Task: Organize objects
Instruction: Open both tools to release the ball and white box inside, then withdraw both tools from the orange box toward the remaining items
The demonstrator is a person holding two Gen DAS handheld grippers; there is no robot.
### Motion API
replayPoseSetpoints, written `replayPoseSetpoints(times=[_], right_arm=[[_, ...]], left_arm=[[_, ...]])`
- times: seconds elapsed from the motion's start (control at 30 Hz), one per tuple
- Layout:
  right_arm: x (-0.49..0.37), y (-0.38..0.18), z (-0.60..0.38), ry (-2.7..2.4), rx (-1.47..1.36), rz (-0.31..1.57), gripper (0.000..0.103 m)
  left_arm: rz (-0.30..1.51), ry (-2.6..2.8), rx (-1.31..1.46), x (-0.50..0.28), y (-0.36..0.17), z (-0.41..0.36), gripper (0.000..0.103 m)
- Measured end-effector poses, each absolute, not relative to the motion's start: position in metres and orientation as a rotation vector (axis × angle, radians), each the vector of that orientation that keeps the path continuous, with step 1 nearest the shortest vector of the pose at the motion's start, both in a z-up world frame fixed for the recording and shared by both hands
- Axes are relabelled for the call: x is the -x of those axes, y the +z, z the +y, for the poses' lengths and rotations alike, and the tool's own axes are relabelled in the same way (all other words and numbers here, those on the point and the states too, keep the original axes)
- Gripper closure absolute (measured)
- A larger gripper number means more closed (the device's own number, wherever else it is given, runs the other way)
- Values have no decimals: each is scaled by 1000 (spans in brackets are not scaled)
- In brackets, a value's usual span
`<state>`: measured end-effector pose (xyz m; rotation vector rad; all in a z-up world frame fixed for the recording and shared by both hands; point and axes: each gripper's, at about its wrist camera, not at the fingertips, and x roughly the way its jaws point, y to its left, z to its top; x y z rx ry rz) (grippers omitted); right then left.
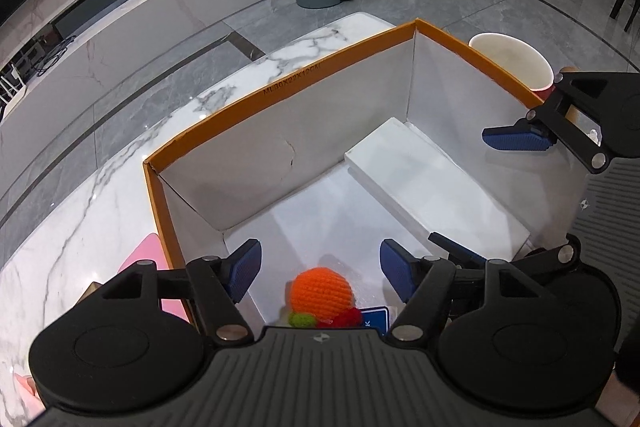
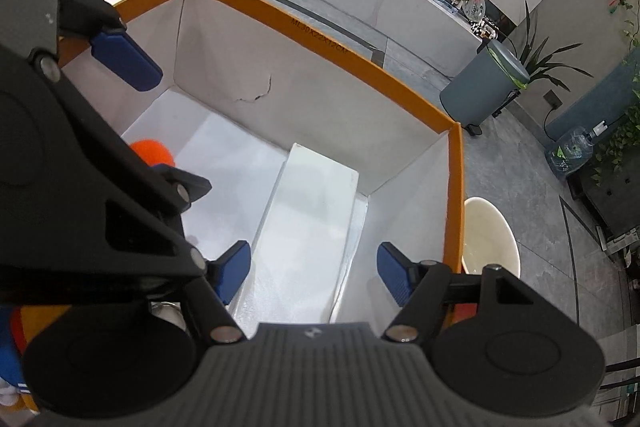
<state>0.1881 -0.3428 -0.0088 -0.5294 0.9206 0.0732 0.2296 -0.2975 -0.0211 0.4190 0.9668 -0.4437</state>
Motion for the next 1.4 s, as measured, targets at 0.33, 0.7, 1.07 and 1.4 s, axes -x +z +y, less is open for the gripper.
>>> replayPoseSetpoints(times=[0.33,0.7,1.07,1.4], right_arm=[[-190,-1,-347,75,538,913,32],[-175,41,-331,56,575,856,31],[-147,95,-278,92,627,736,30],[-127,117,-204,192,687,666,30]], left_arm=[[942,-459,-423,-222,-9,-299,24],[867,-451,-405,-206,34,-280,24],[773,-404,-367,-183,83,-230,24],[737,-333,-329,-167,94,-160,24]])
